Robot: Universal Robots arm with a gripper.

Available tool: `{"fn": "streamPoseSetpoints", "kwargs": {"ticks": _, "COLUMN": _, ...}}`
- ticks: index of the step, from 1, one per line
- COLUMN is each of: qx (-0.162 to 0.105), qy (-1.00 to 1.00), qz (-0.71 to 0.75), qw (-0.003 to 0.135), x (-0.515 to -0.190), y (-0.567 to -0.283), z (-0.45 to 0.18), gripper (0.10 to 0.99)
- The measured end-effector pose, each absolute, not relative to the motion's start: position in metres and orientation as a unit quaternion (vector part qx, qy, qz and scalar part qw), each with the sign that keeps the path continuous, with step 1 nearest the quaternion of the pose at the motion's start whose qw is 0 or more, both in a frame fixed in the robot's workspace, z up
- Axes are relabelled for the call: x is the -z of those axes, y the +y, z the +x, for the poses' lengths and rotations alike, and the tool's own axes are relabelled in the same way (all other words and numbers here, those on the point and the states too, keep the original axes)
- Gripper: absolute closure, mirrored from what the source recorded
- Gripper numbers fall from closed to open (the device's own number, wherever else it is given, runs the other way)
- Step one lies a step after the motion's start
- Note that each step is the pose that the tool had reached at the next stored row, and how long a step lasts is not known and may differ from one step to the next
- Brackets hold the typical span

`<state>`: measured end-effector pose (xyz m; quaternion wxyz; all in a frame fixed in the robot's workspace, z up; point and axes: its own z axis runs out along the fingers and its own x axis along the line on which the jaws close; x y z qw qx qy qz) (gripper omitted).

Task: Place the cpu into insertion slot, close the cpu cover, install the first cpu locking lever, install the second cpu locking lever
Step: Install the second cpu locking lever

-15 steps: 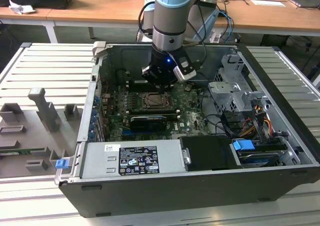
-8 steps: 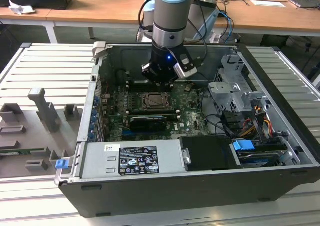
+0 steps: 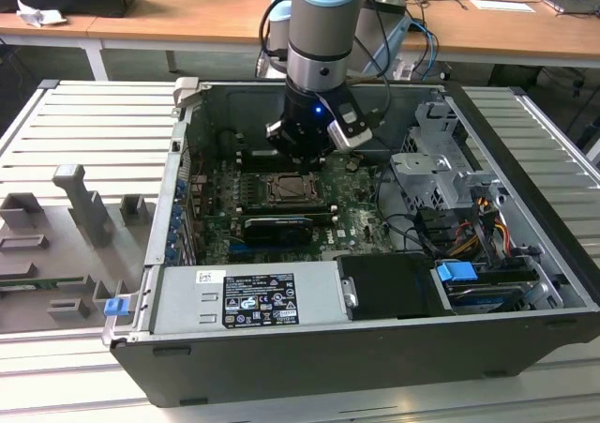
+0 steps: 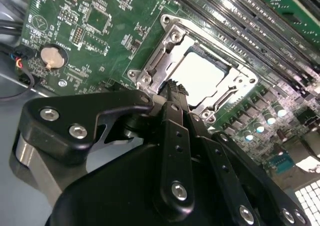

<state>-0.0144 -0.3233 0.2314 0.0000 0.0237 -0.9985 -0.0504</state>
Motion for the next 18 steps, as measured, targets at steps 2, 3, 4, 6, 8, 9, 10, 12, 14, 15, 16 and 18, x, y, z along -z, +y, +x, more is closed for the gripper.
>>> {"fn": "streamPoseSetpoints", "kwargs": {"ticks": 2, "qx": 0.05, "qy": -0.998, "qz": 0.024, "qw": 0.0, "x": -0.233, "y": -0.324, "z": -0.014, "gripper": 0.98}}
{"fn": "streamPoseSetpoints", "kwargs": {"ticks": 3, "qx": 0.05, "qy": -0.998, "qz": 0.024, "qw": 0.0, "x": -0.233, "y": -0.325, "z": -0.014, "gripper": 0.98}}
{"fn": "streamPoseSetpoints", "kwargs": {"ticks": 4, "qx": 0.05, "qy": -0.998, "qz": 0.024, "qw": 0.0, "x": -0.233, "y": -0.327, "z": -0.014, "gripper": 0.98}}
{"fn": "streamPoseSetpoints", "kwargs": {"ticks": 6, "qx": 0.05, "qy": -0.998, "qz": 0.024, "qw": 0.0, "x": -0.233, "y": -0.33, "z": -0.014, "gripper": 0.98}}
{"fn": "streamPoseSetpoints", "kwargs": {"ticks": 8, "qx": 0.05, "qy": -0.998, "qz": 0.024, "qw": 0.0, "x": -0.233, "y": -0.334, "z": -0.014, "gripper": 0.98}}
{"fn": "streamPoseSetpoints", "kwargs": {"ticks": 9, "qx": 0.05, "qy": -0.998, "qz": 0.024, "qw": 0.0, "x": -0.233, "y": -0.336, "z": -0.014, "gripper": 0.98}}
{"fn": "streamPoseSetpoints", "kwargs": {"ticks": 10, "qx": 0.05, "qy": -0.998, "qz": 0.024, "qw": 0.0, "x": -0.233, "y": -0.34, "z": -0.014, "gripper": 0.98}}
{"fn": "streamPoseSetpoints", "kwargs": {"ticks": 12, "qx": 0.05, "qy": -0.998, "qz": 0.024, "qw": 0.0, "x": -0.233, "y": -0.343, "z": -0.014, "gripper": 0.98}}
{"fn": "streamPoseSetpoints", "kwargs": {"ticks": 14, "qx": 0.05, "qy": -0.998, "qz": 0.024, "qw": 0.0, "x": -0.233, "y": -0.345, "z": -0.014, "gripper": 0.98}}
{"fn": "streamPoseSetpoints", "kwargs": {"ticks": 15, "qx": 0.05, "qy": -0.998, "qz": 0.024, "qw": 0.0, "x": -0.233, "y": -0.346, "z": -0.014, "gripper": 0.98}}
{"fn": "streamPoseSetpoints", "kwargs": {"ticks": 16, "qx": 0.05, "qy": -0.998, "qz": 0.024, "qw": 0.0, "x": -0.233, "y": -0.347, "z": -0.014, "gripper": 0.98}}
{"fn": "streamPoseSetpoints", "kwargs": {"ticks": 18, "qx": 0.05, "qy": -0.998, "qz": 0.024, "qw": 0.0, "x": -0.233, "y": -0.347, "z": -0.014, "gripper": 0.98}}
